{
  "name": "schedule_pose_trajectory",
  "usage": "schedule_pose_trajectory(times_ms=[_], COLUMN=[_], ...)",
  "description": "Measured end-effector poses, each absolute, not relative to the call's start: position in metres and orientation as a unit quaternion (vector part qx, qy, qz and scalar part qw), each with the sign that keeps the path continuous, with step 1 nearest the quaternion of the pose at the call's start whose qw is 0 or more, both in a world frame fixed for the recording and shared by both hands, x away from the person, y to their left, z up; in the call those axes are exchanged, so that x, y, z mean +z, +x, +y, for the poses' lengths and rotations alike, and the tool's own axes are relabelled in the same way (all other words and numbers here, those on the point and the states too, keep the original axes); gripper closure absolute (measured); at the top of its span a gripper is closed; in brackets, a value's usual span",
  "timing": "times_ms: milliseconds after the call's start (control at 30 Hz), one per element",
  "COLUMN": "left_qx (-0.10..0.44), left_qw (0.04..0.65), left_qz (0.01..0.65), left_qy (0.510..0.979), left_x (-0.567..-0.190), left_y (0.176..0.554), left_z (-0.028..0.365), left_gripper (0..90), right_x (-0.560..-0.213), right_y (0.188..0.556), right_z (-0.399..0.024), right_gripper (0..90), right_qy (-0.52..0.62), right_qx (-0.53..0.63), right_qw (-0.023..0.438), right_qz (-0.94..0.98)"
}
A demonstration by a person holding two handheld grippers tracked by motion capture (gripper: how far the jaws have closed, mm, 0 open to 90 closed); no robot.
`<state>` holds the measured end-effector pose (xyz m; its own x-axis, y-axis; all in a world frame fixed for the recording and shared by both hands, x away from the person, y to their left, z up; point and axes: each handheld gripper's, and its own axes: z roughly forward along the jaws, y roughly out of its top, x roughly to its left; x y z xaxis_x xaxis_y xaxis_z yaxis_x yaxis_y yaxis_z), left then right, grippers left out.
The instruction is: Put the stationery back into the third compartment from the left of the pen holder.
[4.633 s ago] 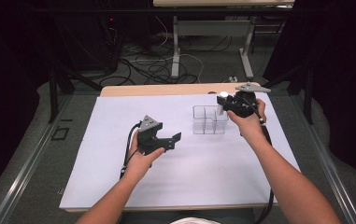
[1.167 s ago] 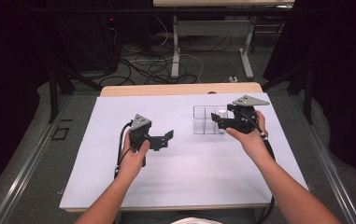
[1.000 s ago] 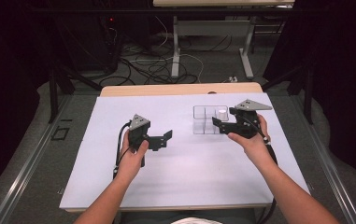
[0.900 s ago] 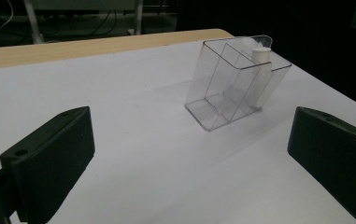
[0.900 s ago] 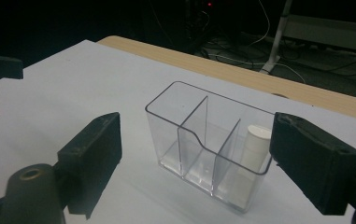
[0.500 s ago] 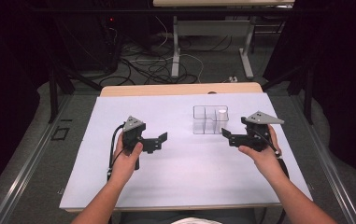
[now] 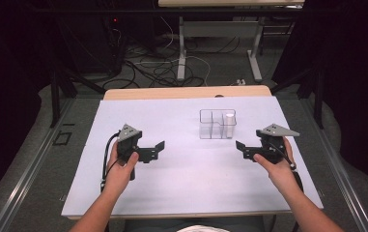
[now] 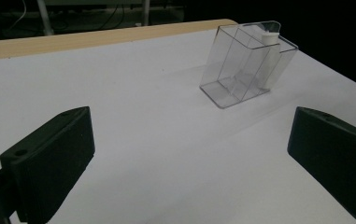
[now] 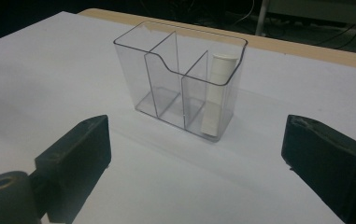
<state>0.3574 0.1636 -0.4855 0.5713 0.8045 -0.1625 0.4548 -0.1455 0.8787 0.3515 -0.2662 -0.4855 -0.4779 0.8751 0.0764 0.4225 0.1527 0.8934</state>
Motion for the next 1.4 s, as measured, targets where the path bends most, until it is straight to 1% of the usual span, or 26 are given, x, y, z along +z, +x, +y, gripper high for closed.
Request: schedule_pose_trajectory(times_ms=[367,467,733,1000,1400], left_qx=[0.183,0.181,0.183,0.179,0.174], left_qw=[0.482,0.481,0.481,0.477,0.473], left_qz=[0.441,0.447,0.461,0.462,0.462], left_qy=[0.735,0.732,0.723,0.726,0.730], left_x=[-0.493,-0.496,-0.501,-0.508,-0.513], left_y=[0.352,0.352,0.354,0.354,0.354], left_z=[0.180,0.184,0.192,0.192,0.187], left_gripper=[1.2,1.2,1.7,1.8,2.1], right_x=[-0.505,-0.511,-0.522,-0.531,-0.539], right_y=[0.351,0.352,0.354,0.355,0.357], right_z=[-0.284,-0.291,-0.304,-0.316,-0.319], right_gripper=[2.9,0.0,0.0,0.0,0.0], right_qy=[0.470,0.476,0.496,0.512,0.517], right_qx=[0.463,0.451,0.439,0.426,0.413], right_qw=[0.234,0.242,0.245,0.251,0.254], right_qz=[0.714,0.715,0.708,0.703,0.705])
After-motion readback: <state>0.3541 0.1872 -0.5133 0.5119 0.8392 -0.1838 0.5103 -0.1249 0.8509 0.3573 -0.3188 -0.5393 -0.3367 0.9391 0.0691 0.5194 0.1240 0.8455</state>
